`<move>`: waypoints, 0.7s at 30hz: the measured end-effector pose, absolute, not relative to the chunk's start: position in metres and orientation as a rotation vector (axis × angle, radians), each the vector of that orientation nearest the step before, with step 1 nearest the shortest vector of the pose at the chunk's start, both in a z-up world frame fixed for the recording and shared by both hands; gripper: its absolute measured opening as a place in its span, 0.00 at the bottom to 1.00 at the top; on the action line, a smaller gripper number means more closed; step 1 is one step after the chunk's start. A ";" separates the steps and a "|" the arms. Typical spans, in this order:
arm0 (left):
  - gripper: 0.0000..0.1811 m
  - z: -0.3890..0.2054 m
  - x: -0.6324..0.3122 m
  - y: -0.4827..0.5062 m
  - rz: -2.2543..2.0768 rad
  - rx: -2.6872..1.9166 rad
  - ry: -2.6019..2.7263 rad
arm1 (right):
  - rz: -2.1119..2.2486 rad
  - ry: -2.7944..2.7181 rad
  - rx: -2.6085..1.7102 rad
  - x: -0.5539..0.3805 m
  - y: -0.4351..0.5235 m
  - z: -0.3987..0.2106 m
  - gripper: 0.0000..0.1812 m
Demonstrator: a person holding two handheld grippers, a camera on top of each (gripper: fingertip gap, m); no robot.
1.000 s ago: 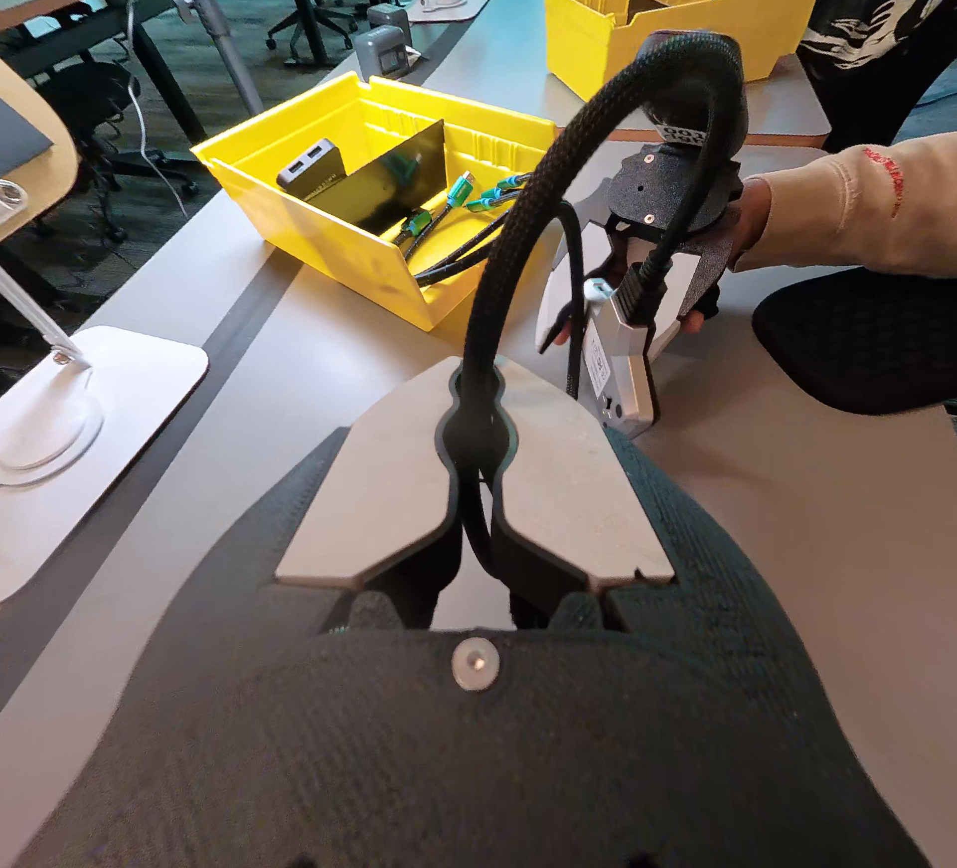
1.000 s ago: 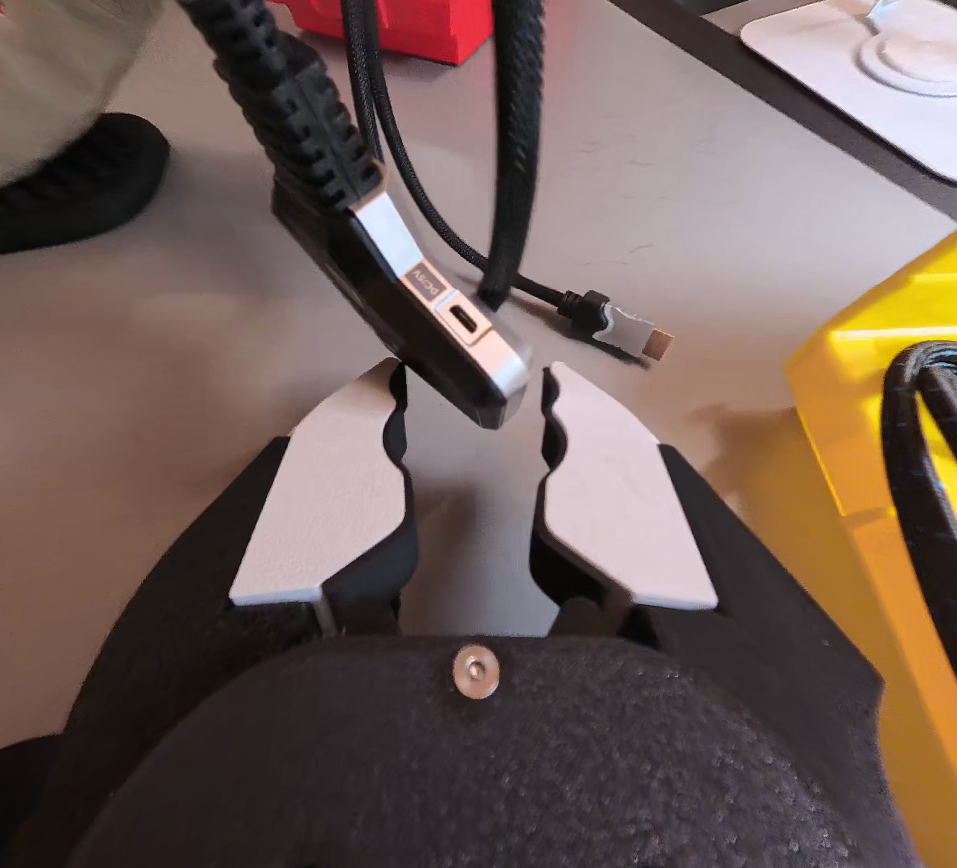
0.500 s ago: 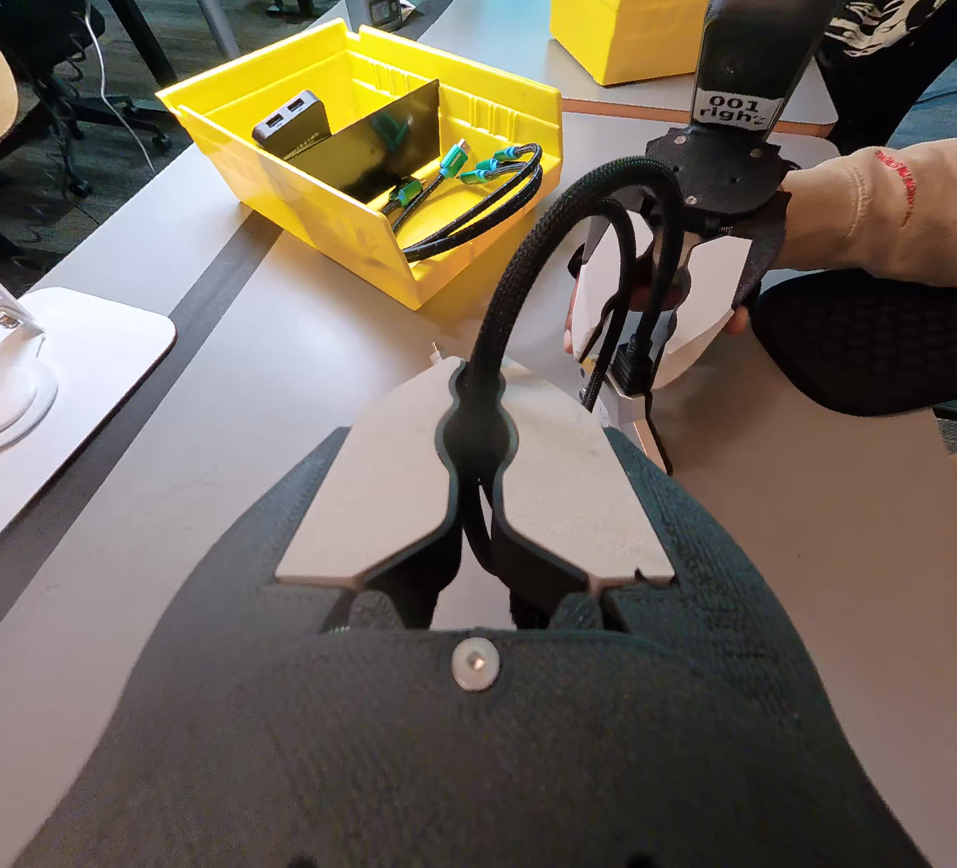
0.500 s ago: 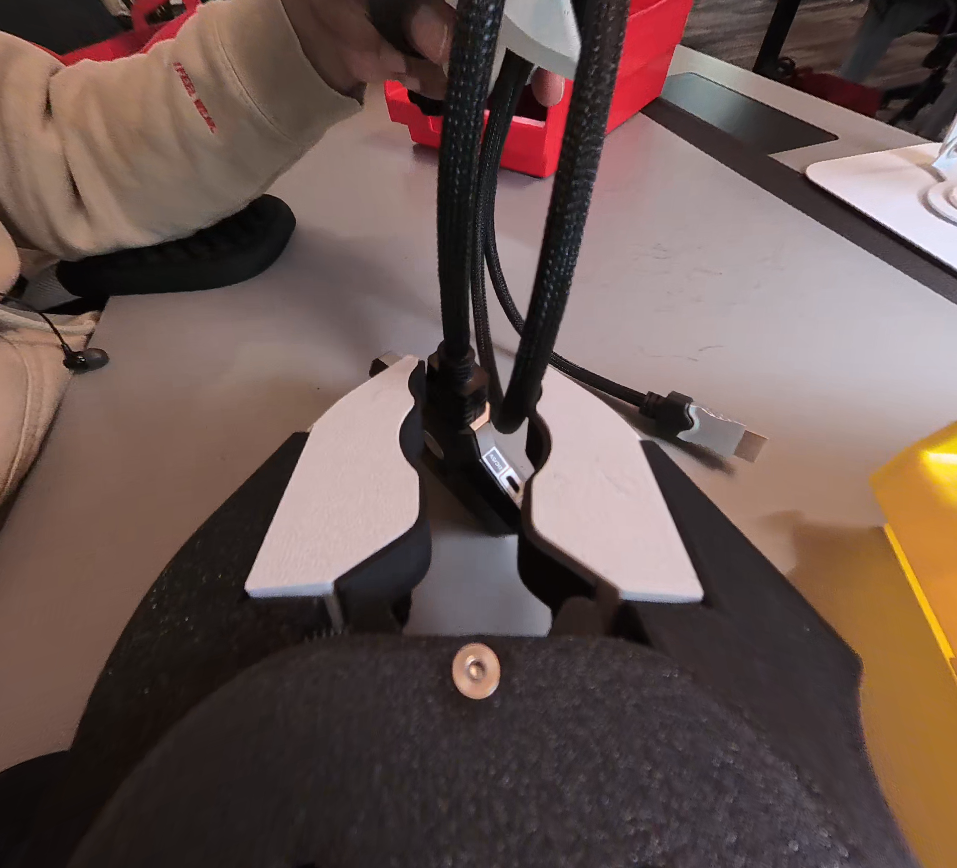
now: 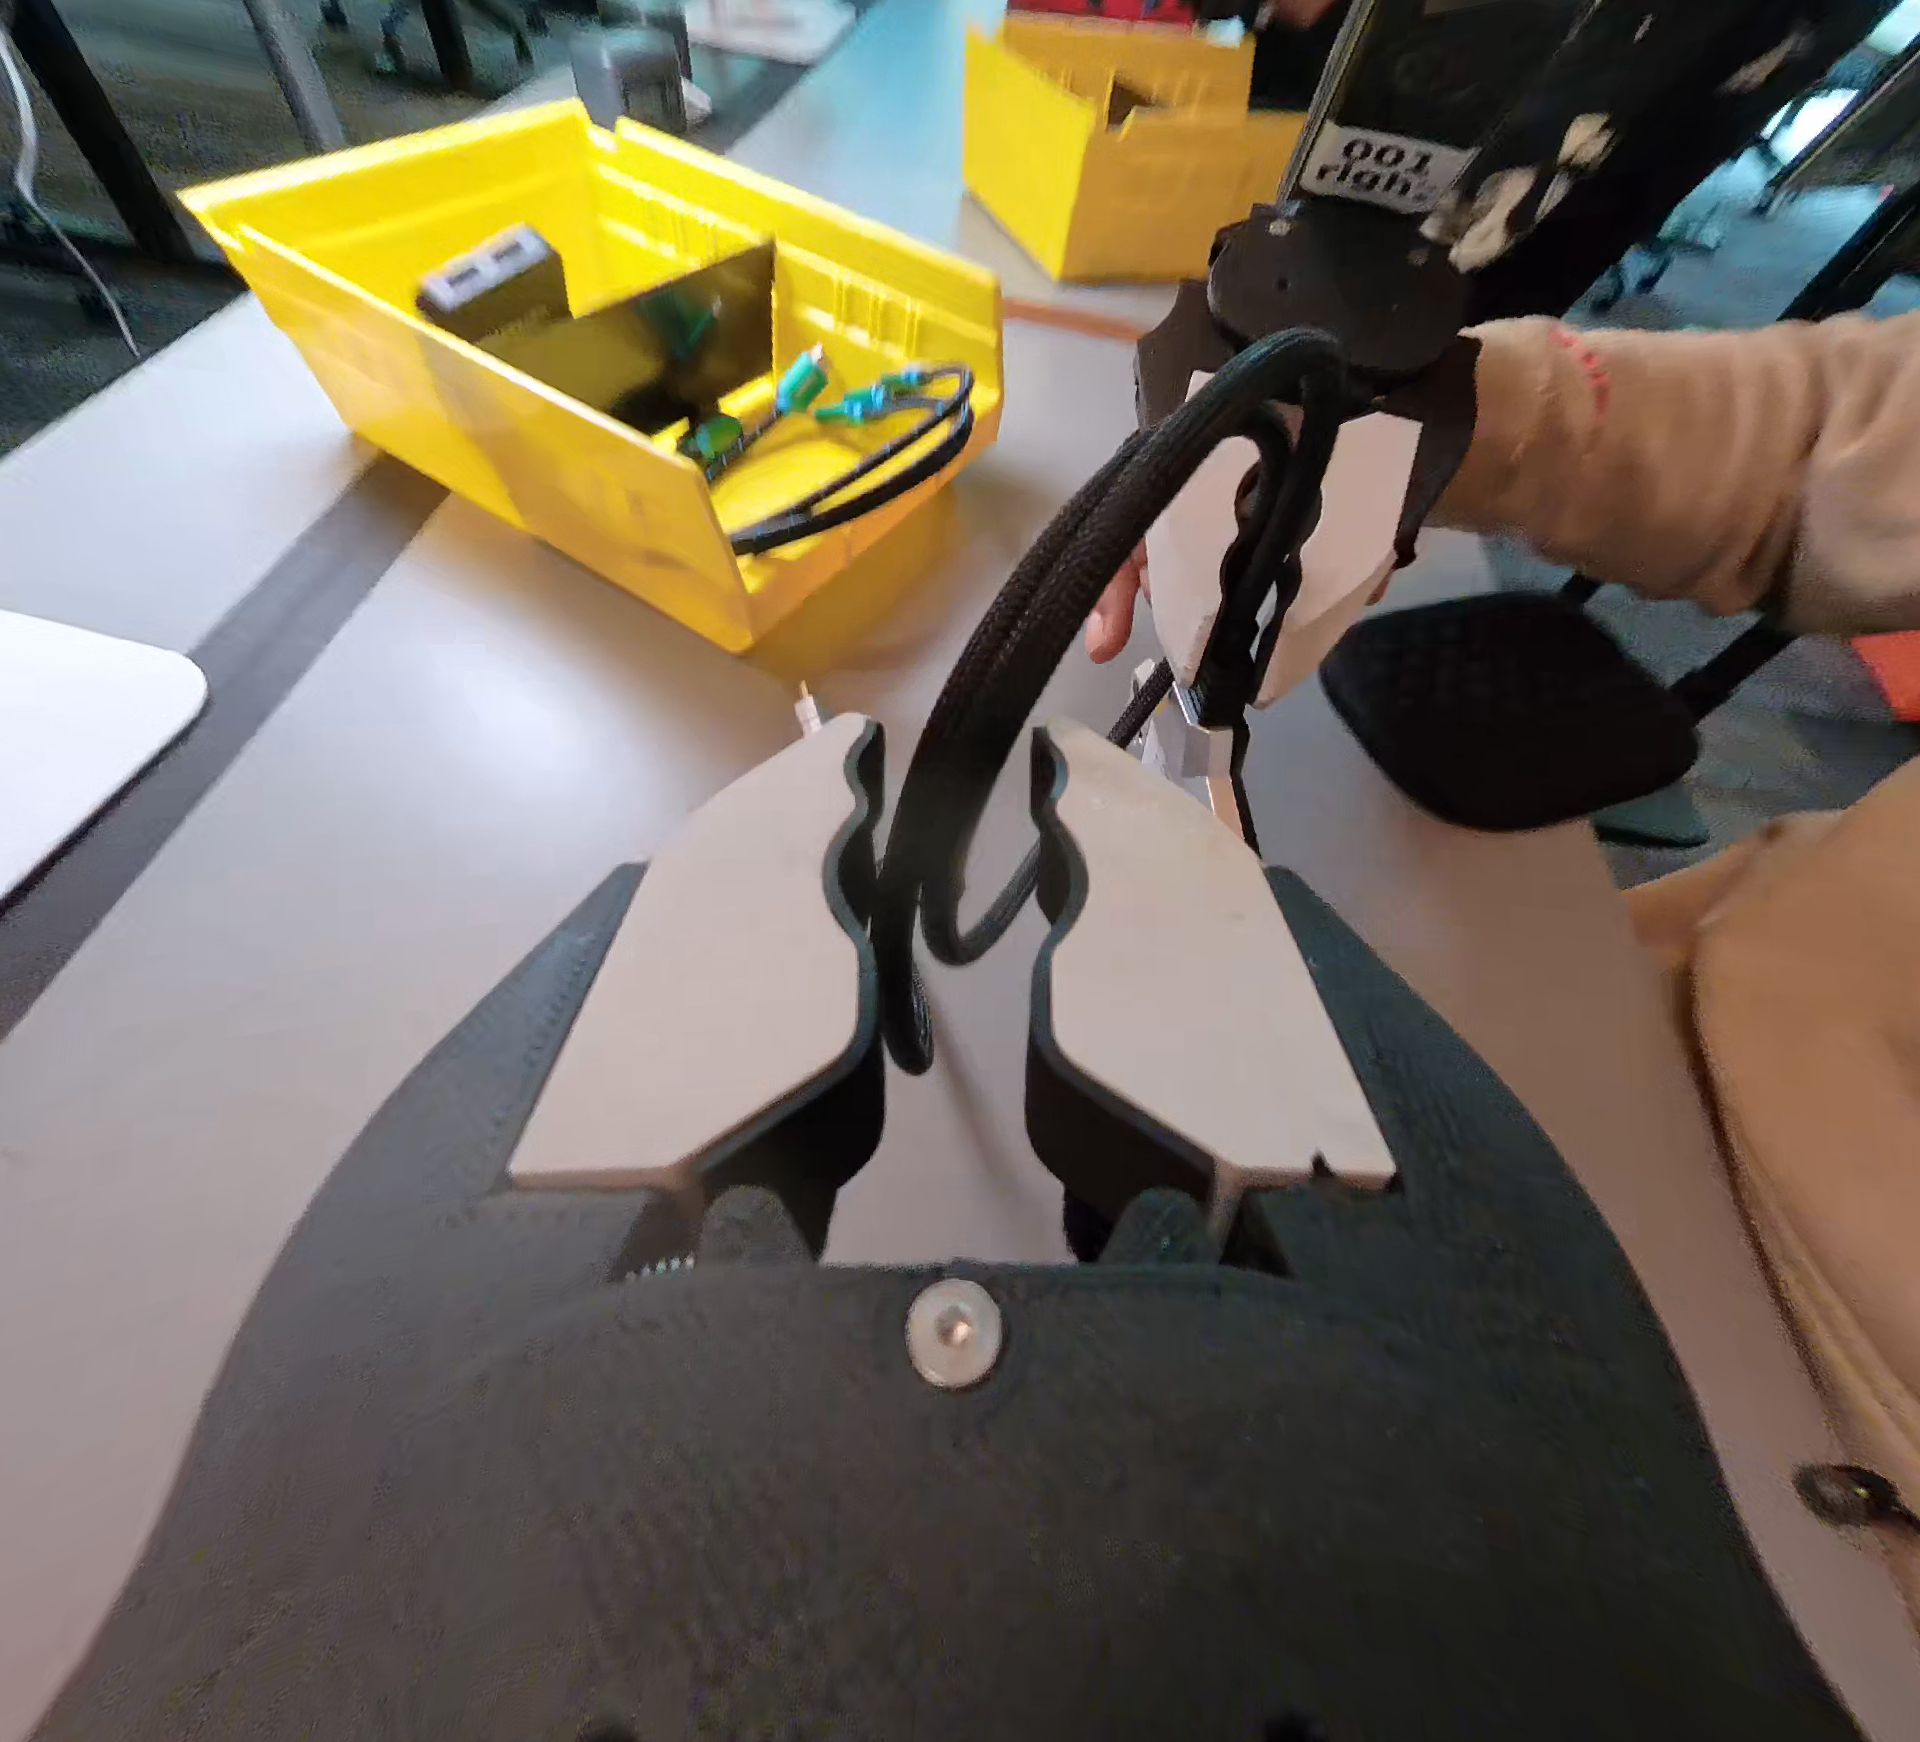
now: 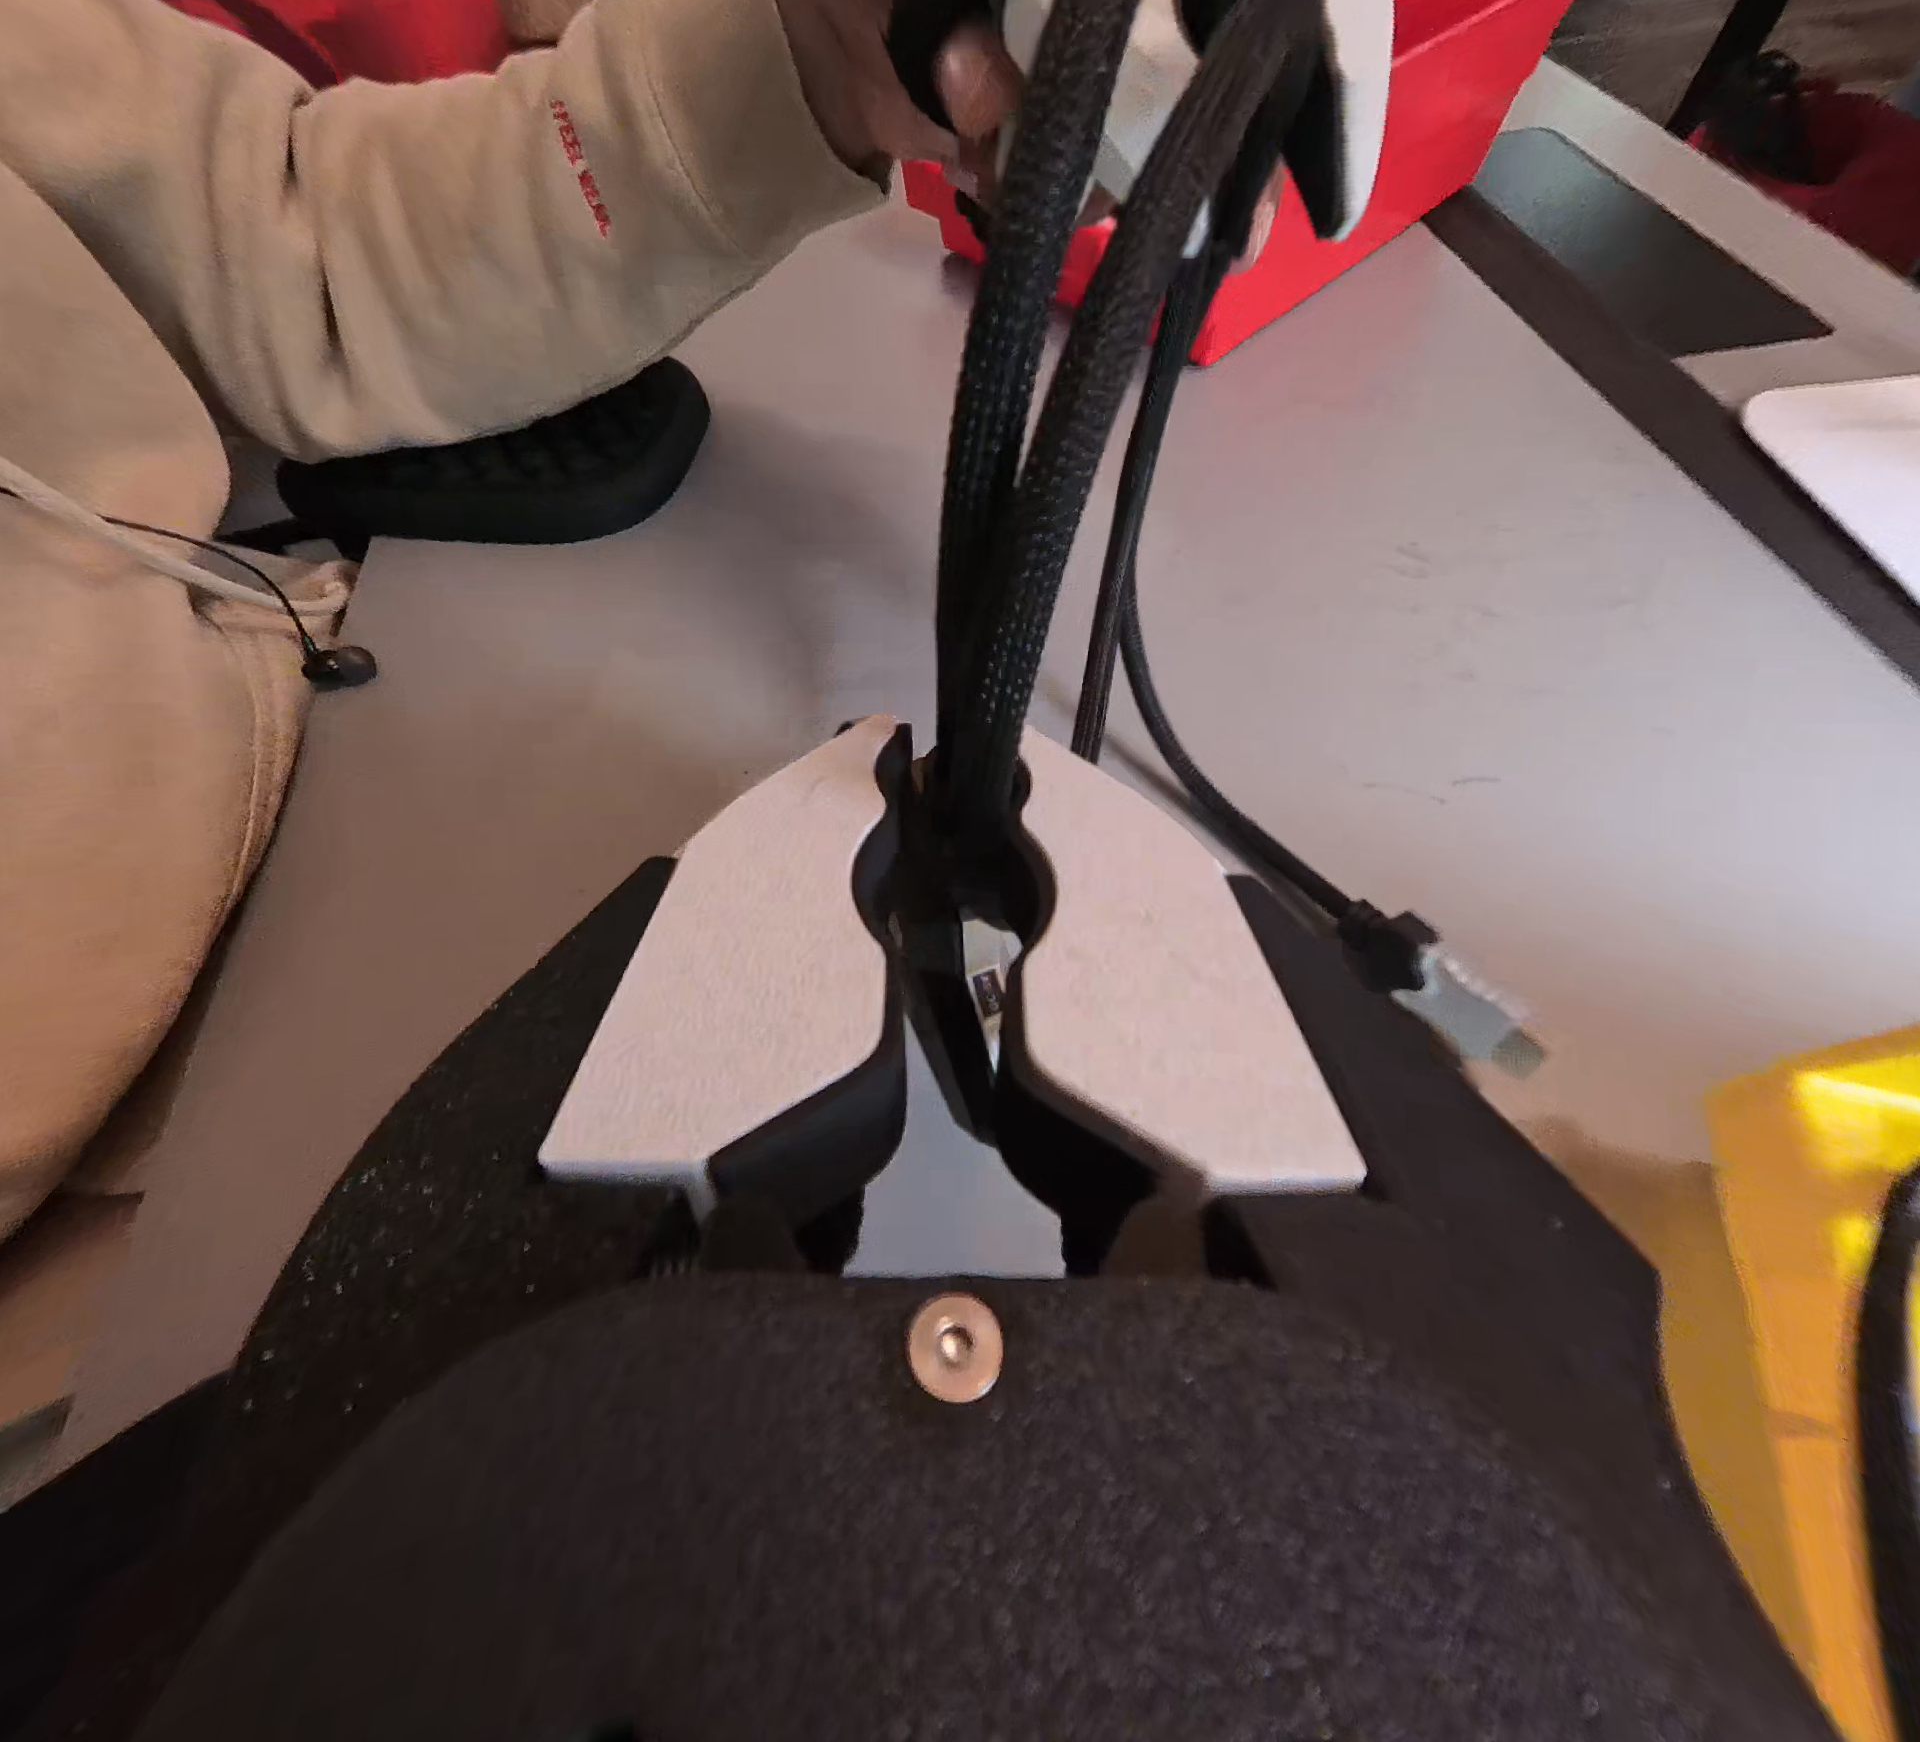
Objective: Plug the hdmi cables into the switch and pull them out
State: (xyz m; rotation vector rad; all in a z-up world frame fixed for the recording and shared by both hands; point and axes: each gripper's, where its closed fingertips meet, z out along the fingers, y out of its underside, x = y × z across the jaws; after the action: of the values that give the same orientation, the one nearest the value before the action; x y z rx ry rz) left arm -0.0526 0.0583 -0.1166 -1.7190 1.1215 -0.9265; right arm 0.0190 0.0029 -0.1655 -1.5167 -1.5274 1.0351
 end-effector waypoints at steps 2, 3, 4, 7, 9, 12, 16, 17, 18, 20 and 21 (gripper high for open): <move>0.17 -0.095 -0.069 0.058 -0.952 -1.662 1.063 | 0.981 -1.571 -1.497 0.024 0.004 -0.143 0.08; 0.17 -0.084 -0.078 0.058 -0.952 -1.637 1.033 | 0.951 -1.587 -1.482 0.026 0.006 -0.129 0.08; 0.18 -0.075 -0.086 0.058 -0.950 -1.614 1.008 | 0.914 -1.605 -1.468 0.029 0.008 -0.114 0.07; 0.18 -0.053 -0.109 0.057 -0.921 -1.563 0.941 | 0.798 -1.643 -1.413 0.032 0.014 -0.067 0.07; 0.18 -0.044 -0.119 0.057 -0.912 -1.546 0.907 | 0.739 -1.635 -1.373 0.033 0.020 -0.033 0.06; 0.17 -0.037 -0.128 0.056 -0.903 -1.532 0.880 | 0.639 -1.604 -1.343 0.038 0.036 0.011 0.06; 0.17 -0.037 -0.127 0.055 -0.895 -1.535 0.882 | 0.462 -1.566 -1.343 0.048 0.068 0.053 0.06; 0.17 -0.037 -0.126 0.055 -0.891 -1.537 0.887 | 0.412 -1.557 -1.346 0.051 0.077 0.061 0.06; 0.17 -0.037 -0.125 0.054 -0.889 -1.538 0.891 | 0.359 -1.550 -1.352 0.055 0.087 0.068 0.06; 0.17 -0.039 -0.123 0.055 -0.883 -1.545 0.893 | 0.242 -1.538 -1.382 0.065 0.109 0.077 0.06; 0.17 -0.040 -0.122 0.055 -0.881 -1.549 0.896 | 0.185 -1.532 -1.394 0.070 0.121 0.080 0.06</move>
State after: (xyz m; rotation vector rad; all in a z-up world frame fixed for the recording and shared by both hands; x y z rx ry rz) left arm -0.1225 0.0554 -0.0399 -1.5488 0.8962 -0.8813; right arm 0.0697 0.1208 0.0804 -1.3943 -1.5319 0.1846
